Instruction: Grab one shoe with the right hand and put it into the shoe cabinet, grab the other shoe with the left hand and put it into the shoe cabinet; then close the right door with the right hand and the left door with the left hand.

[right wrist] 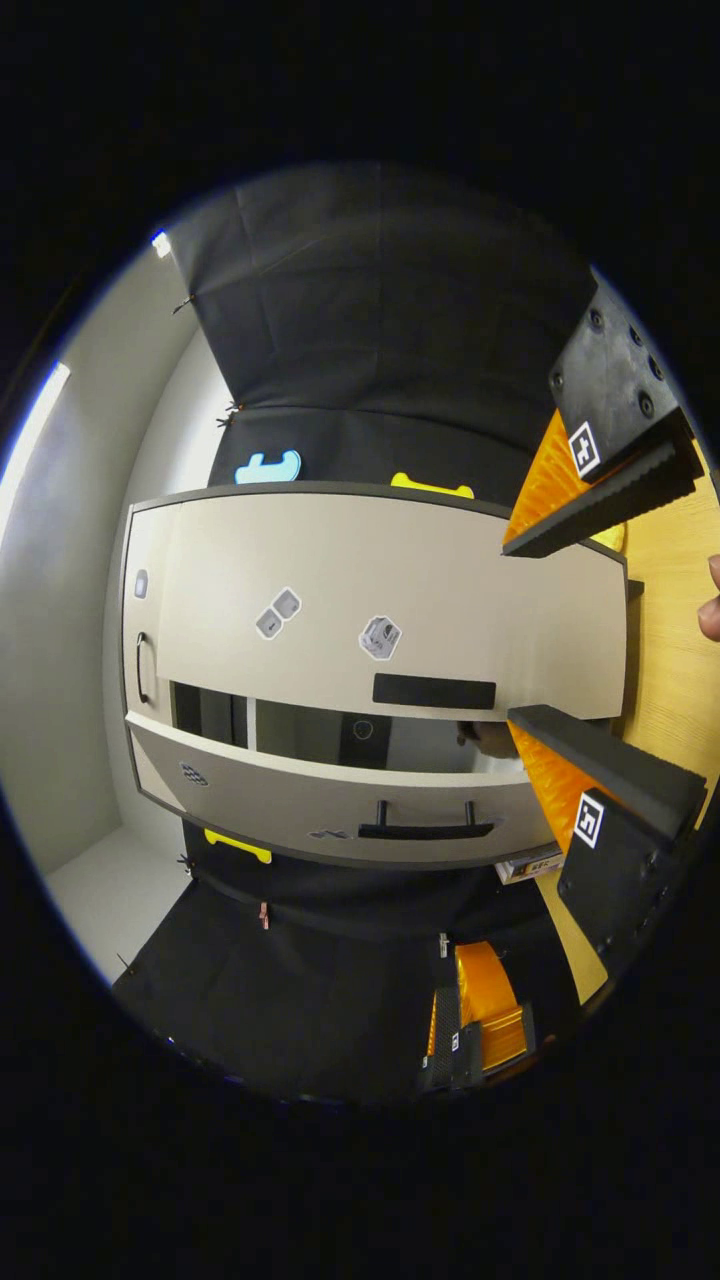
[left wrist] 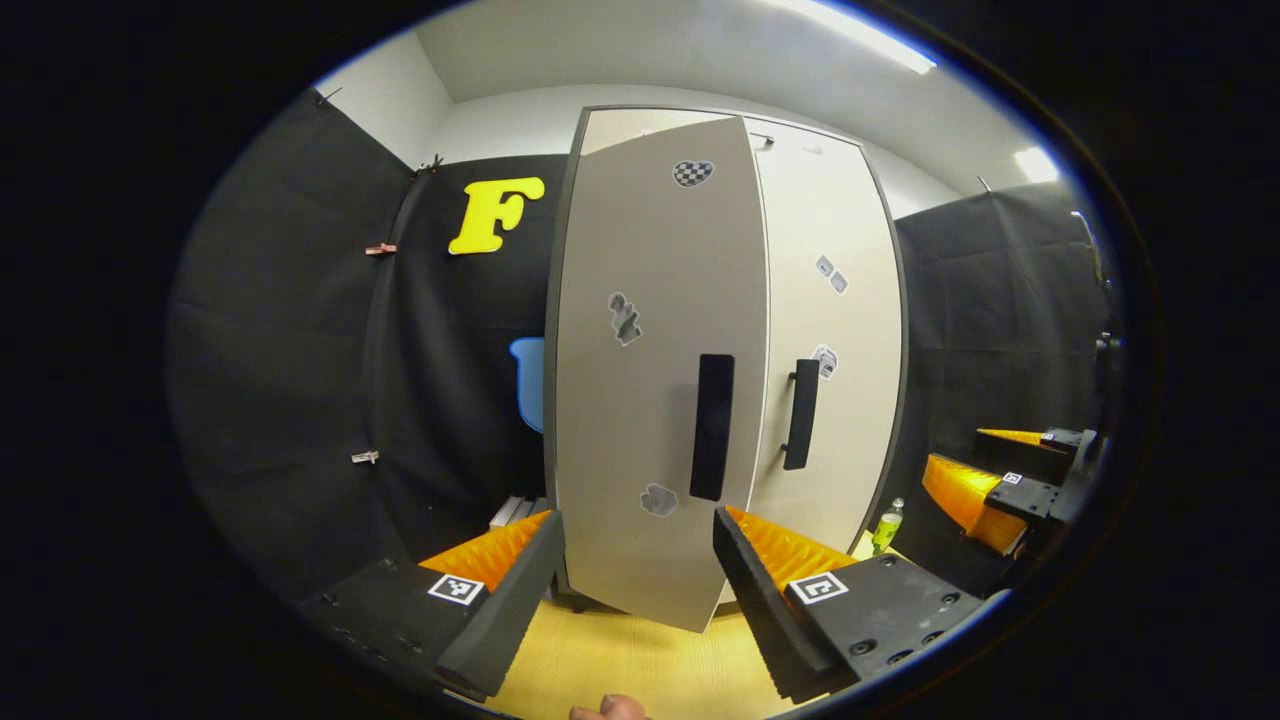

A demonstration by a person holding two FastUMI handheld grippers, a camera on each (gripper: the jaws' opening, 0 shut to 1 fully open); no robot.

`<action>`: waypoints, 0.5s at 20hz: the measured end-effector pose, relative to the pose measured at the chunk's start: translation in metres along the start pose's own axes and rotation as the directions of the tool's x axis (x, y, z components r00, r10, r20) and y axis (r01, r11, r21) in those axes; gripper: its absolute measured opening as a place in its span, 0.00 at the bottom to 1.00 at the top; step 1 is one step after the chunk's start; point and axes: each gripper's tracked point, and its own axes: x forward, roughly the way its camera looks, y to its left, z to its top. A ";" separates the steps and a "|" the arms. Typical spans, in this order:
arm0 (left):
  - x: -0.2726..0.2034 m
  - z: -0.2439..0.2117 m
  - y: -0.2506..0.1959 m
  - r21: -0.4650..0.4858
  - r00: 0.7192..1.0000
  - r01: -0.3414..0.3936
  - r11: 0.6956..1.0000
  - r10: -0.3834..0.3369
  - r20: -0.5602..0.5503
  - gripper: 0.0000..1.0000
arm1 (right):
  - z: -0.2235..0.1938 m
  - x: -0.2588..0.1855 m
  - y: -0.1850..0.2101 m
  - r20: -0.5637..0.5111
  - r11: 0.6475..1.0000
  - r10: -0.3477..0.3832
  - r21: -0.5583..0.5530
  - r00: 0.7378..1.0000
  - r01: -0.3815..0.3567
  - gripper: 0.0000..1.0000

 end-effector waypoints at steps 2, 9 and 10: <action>0.000 0.001 0.000 0.014 1.000 -0.005 1.000 0.005 0.003 0.95 | -0.003 0.001 0.006 -0.007 1.000 0.020 0.005 1.000 -0.020 0.98; 0.002 -0.019 -0.017 -0.009 0.999 -0.005 1.000 0.005 -0.041 0.95 | -0.026 0.013 0.010 -0.061 0.999 0.042 0.017 0.997 -0.041 0.98; 0.001 -0.019 -0.019 -0.007 0.999 -0.011 1.000 0.011 -0.043 0.95 | -0.025 0.015 0.010 -0.057 0.999 0.046 0.016 0.997 -0.046 0.98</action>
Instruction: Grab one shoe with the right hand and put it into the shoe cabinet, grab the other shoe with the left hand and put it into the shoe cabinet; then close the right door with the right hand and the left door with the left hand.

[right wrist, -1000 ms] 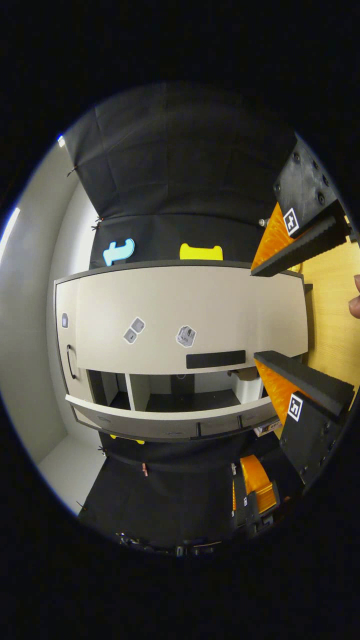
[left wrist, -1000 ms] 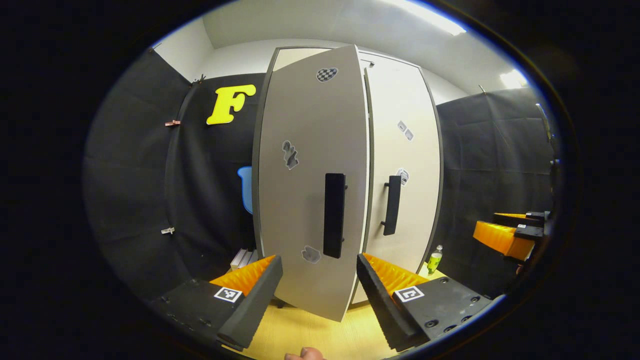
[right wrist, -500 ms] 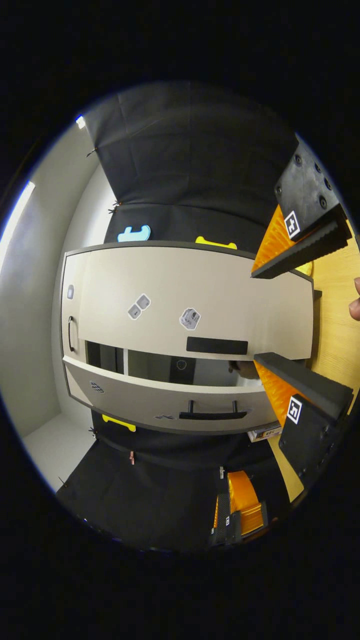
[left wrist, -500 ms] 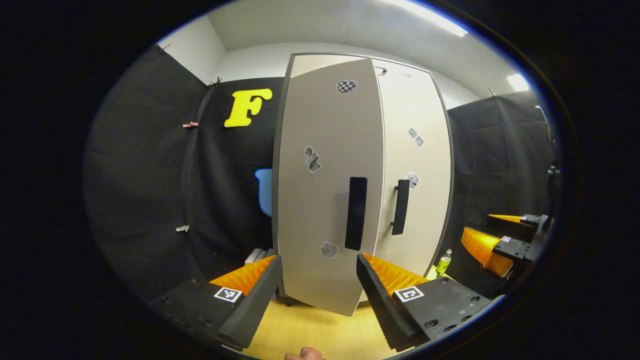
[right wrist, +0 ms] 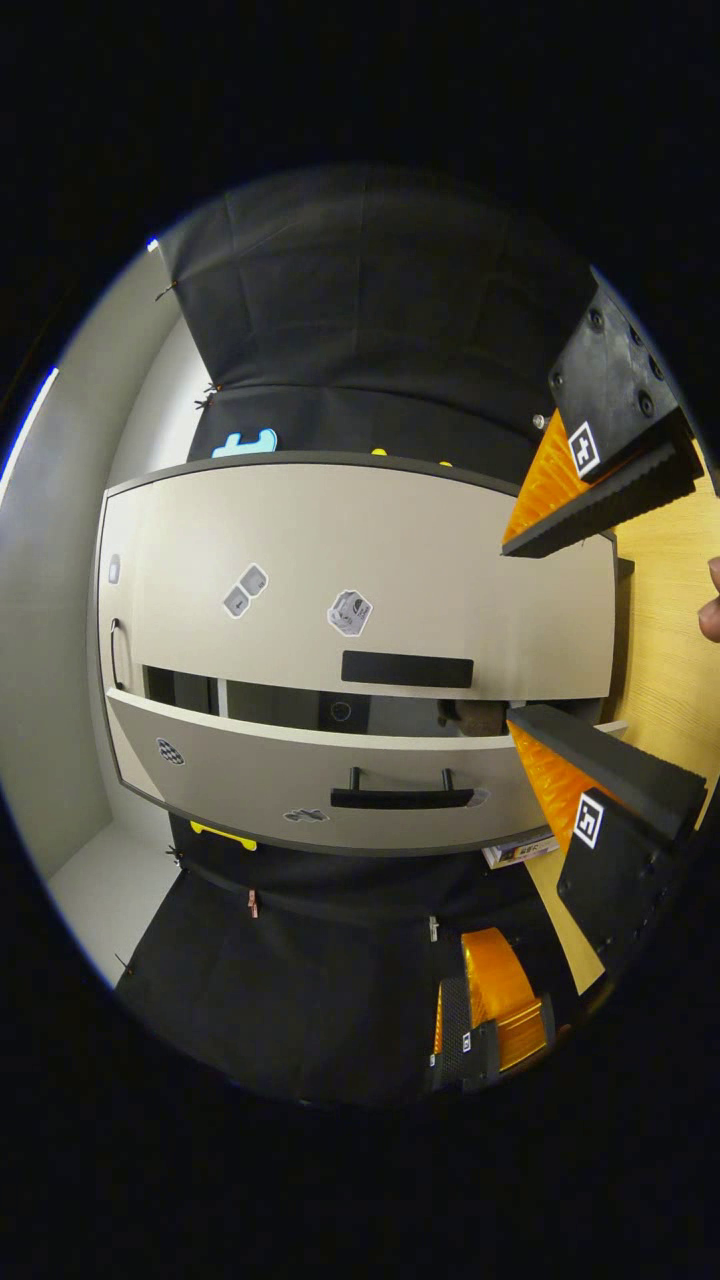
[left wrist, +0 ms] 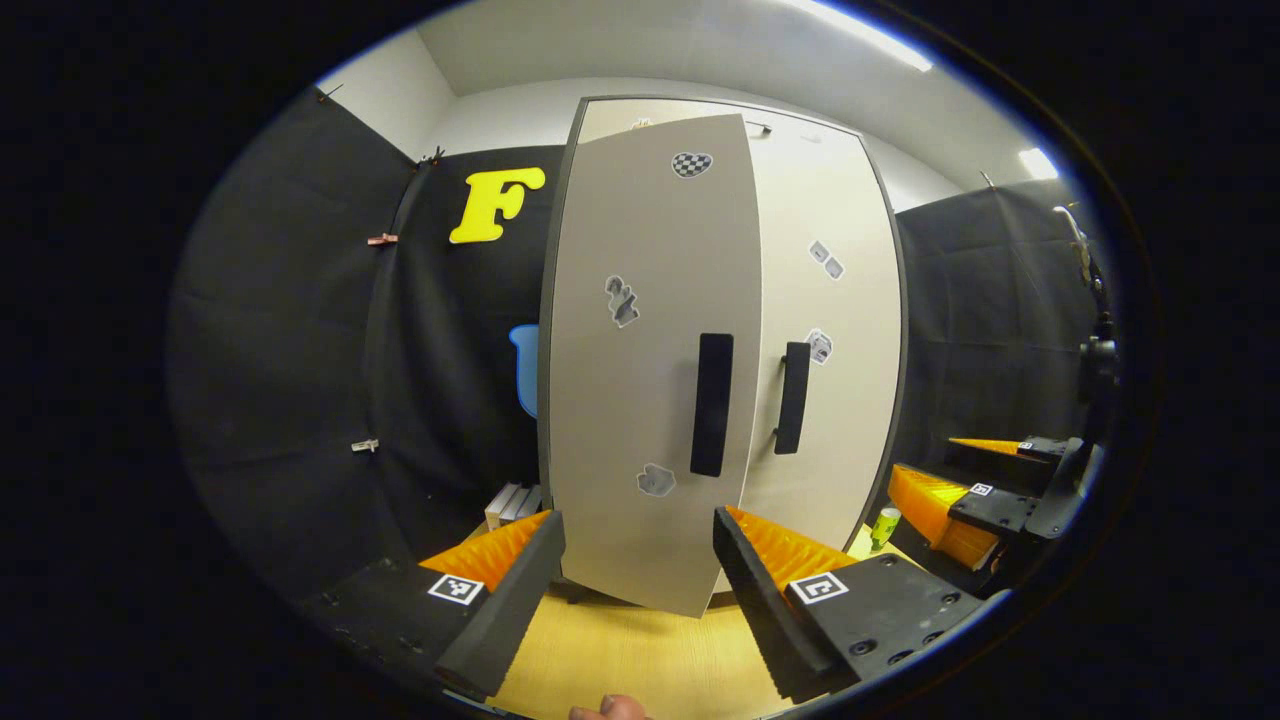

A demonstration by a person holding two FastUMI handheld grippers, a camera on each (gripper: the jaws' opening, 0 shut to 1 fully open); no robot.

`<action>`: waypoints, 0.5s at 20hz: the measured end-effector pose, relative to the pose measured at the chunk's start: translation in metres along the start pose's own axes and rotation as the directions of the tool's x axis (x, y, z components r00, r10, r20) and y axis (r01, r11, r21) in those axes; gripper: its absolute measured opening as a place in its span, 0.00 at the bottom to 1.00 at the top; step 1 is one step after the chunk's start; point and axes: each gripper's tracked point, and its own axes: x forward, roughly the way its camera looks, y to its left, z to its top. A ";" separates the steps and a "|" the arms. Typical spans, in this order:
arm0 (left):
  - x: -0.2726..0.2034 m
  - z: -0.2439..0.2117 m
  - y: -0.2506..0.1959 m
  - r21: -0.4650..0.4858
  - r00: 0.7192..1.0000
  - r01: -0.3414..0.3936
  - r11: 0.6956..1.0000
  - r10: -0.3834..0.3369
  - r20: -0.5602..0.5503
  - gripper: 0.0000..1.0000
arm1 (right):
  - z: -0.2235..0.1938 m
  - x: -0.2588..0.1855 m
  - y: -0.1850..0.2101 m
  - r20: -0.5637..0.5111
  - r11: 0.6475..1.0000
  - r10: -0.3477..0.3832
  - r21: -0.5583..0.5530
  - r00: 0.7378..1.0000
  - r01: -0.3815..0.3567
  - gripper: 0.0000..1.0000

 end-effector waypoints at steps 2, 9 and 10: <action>-0.001 -0.003 -0.002 0.003 1.000 -0.017 1.000 0.017 -0.009 0.95 | 0.003 0.004 0.001 0.011 1.000 0.023 -0.006 1.000 -0.023 0.98; -0.006 -0.004 -0.013 0.009 0.998 -0.057 0.998 0.057 -0.008 0.95 | 0.005 0.002 0.000 0.017 0.995 0.089 0.034 0.996 -0.089 0.98; -0.006 -0.006 -0.016 0.017 0.999 -0.054 0.998 0.054 -0.007 0.95 | 0.007 0.001 -0.001 0.024 0.994 0.093 0.047 0.995 -0.094 0.98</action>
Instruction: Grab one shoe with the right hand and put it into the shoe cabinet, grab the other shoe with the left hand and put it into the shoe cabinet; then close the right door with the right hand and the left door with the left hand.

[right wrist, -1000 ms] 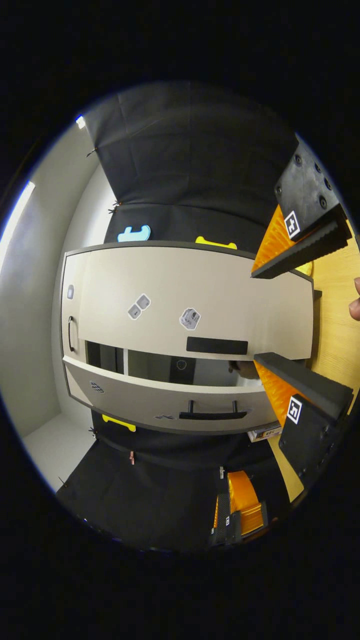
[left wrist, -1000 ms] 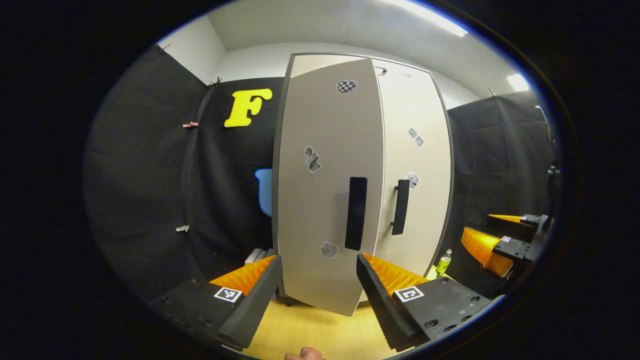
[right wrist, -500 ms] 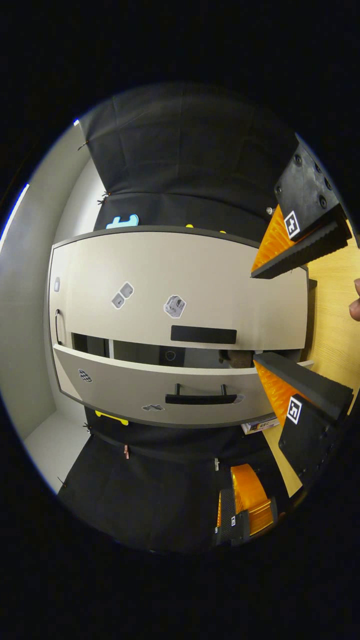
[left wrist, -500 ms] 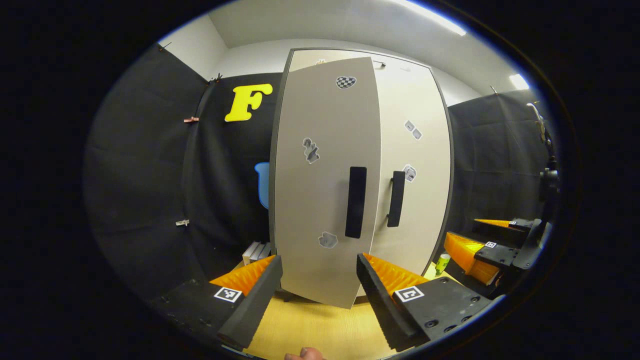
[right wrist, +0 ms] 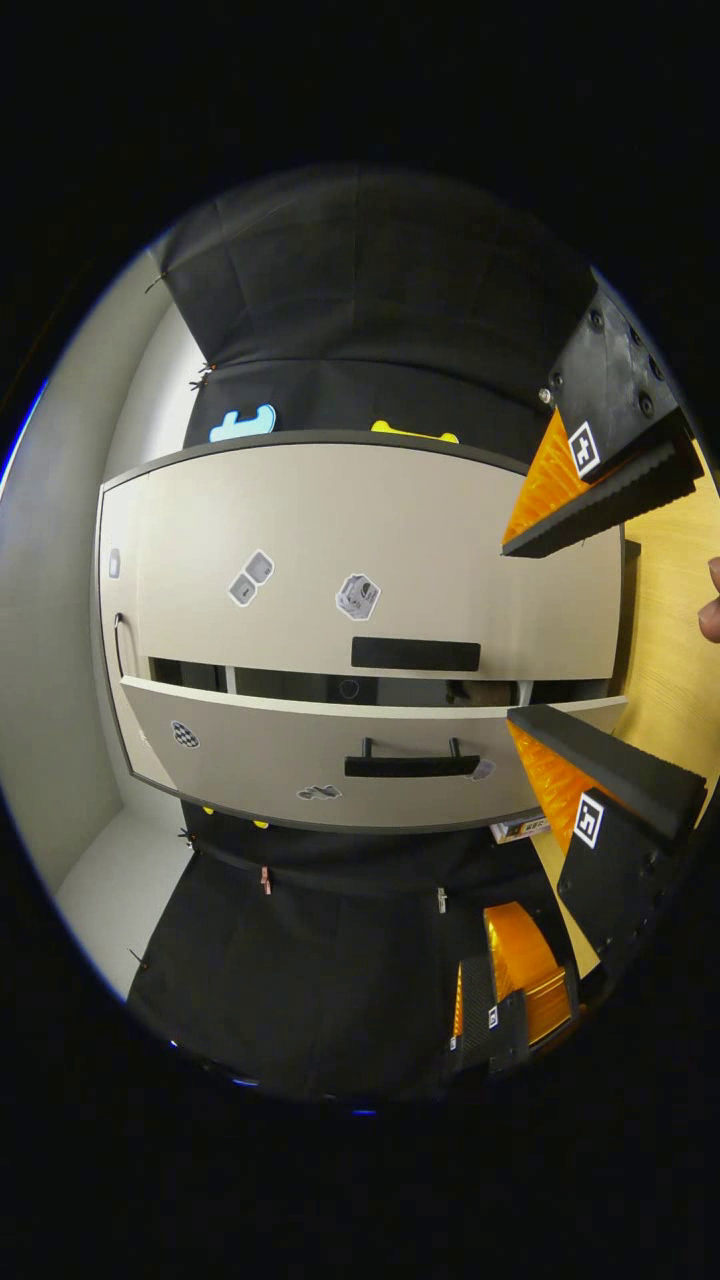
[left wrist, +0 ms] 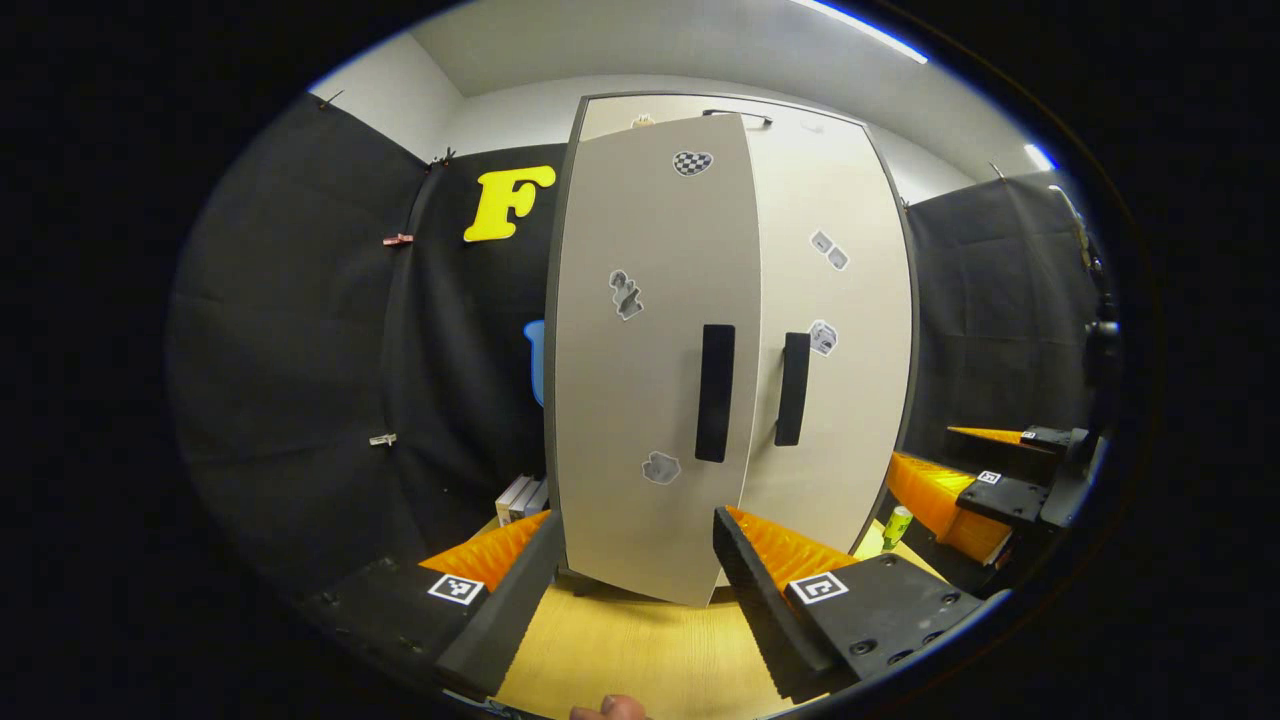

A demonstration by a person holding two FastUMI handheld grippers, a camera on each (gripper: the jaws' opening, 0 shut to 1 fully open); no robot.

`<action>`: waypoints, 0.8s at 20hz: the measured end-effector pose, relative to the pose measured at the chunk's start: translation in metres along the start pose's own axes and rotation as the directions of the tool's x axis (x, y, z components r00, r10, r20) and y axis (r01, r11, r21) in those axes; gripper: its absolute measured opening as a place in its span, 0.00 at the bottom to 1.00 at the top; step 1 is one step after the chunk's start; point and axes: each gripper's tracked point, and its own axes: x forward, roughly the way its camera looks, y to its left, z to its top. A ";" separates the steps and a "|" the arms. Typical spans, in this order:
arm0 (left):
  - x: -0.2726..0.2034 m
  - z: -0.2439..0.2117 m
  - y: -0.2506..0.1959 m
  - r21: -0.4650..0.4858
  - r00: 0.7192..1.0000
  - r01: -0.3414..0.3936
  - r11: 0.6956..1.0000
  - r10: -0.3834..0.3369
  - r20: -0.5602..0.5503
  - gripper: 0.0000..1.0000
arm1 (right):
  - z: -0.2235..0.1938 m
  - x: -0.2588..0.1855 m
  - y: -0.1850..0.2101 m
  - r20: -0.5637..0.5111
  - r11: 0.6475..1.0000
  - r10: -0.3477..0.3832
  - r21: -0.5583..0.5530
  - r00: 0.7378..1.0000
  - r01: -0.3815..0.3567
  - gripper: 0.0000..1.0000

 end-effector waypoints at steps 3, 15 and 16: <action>0.003 -0.008 -0.008 0.004 1.000 0.011 1.000 -0.011 -0.014 0.95 | -0.002 -0.002 -0.005 -0.005 1.000 0.001 0.009 1.000 -0.001 0.98; 0.004 0.006 -0.035 0.014 0.997 0.074 0.997 -0.074 0.004 0.95 | 0.009 -0.016 -0.032 0.016 0.999 -0.052 0.000 0.999 0.052 0.98; 0.003 0.007 -0.036 0.015 0.997 0.076 0.997 -0.076 0.005 0.95 | 0.009 -0.018 -0.032 0.016 0.999 -0.050 0.002 0.999 0.050 0.98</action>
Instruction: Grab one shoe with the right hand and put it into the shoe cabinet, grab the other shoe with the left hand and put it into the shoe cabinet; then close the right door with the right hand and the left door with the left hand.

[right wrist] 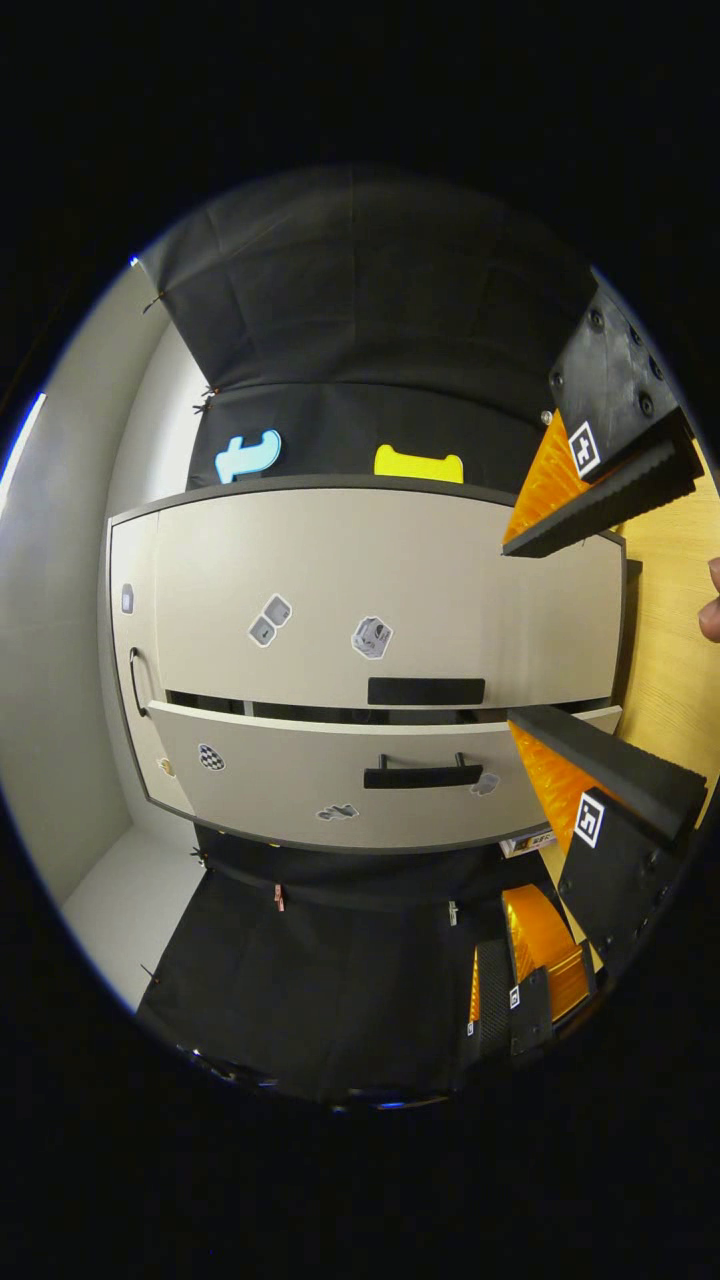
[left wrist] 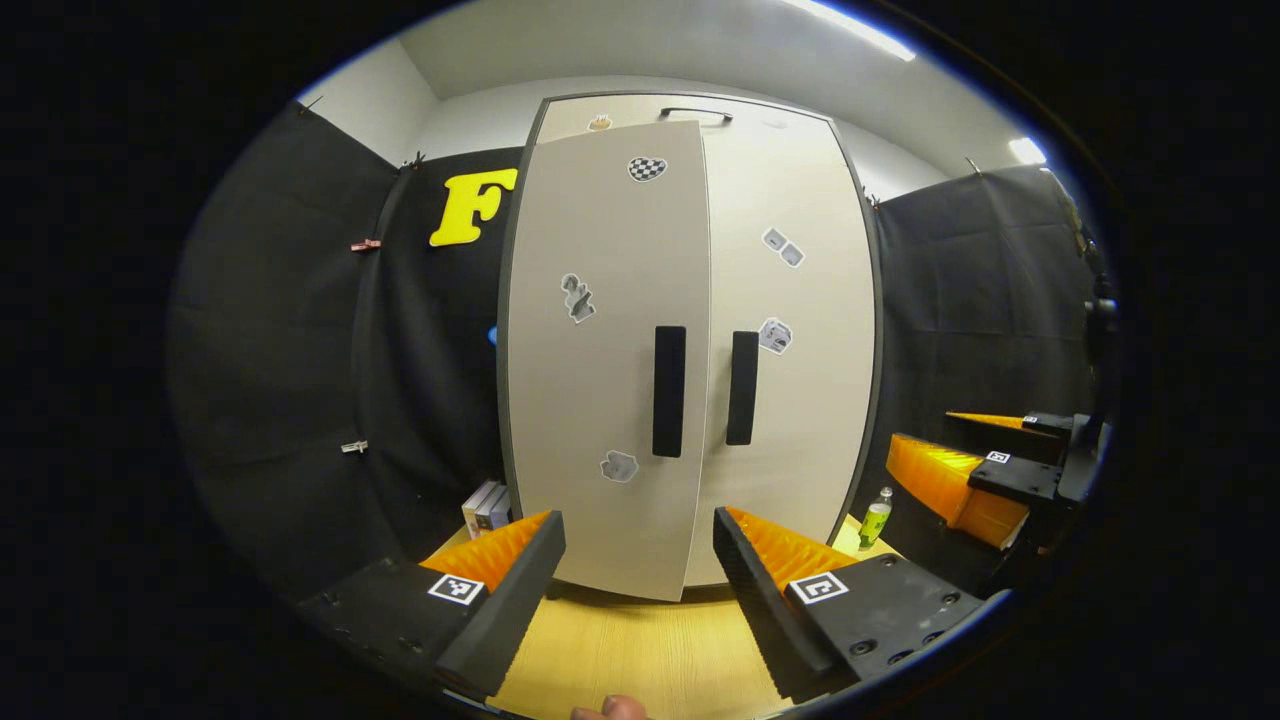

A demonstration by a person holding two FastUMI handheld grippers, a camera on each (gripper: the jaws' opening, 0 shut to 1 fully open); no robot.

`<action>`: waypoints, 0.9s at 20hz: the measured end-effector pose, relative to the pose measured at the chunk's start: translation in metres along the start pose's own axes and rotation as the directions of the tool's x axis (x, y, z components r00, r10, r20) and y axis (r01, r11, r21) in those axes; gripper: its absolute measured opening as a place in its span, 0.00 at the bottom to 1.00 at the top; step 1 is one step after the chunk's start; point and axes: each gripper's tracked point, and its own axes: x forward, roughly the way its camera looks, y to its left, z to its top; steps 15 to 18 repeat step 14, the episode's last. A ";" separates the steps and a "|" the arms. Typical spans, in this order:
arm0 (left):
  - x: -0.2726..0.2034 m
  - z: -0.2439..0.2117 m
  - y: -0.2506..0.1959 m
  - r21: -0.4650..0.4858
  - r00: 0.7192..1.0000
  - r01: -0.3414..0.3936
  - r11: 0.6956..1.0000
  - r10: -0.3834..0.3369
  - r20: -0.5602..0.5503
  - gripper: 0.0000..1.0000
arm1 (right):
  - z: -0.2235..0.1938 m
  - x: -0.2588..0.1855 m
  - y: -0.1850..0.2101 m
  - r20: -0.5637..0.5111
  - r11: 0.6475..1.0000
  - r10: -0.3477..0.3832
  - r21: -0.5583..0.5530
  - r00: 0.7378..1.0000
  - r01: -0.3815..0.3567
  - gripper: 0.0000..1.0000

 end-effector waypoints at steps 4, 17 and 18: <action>-0.004 0.005 -0.003 0.009 1.000 0.002 1.000 -0.002 0.009 0.95 | 0.001 -0.006 0.000 0.009 1.000 0.008 -0.008 1.000 -0.008 0.98; -0.014 0.005 -0.005 -0.007 1.000 -0.008 1.000 0.008 0.014 0.95 | -0.002 -0.014 -0.011 -0.002 1.000 0.016 -0.003 1.000 -0.016 0.98; -0.014 0.005 -0.005 -0.007 1.000 -0.008 1.000 0.008 0.014 0.95 | -0.002 -0.014 -0.011 -0.002 1.000 0.016 -0.003 1.000 -0.016 0.98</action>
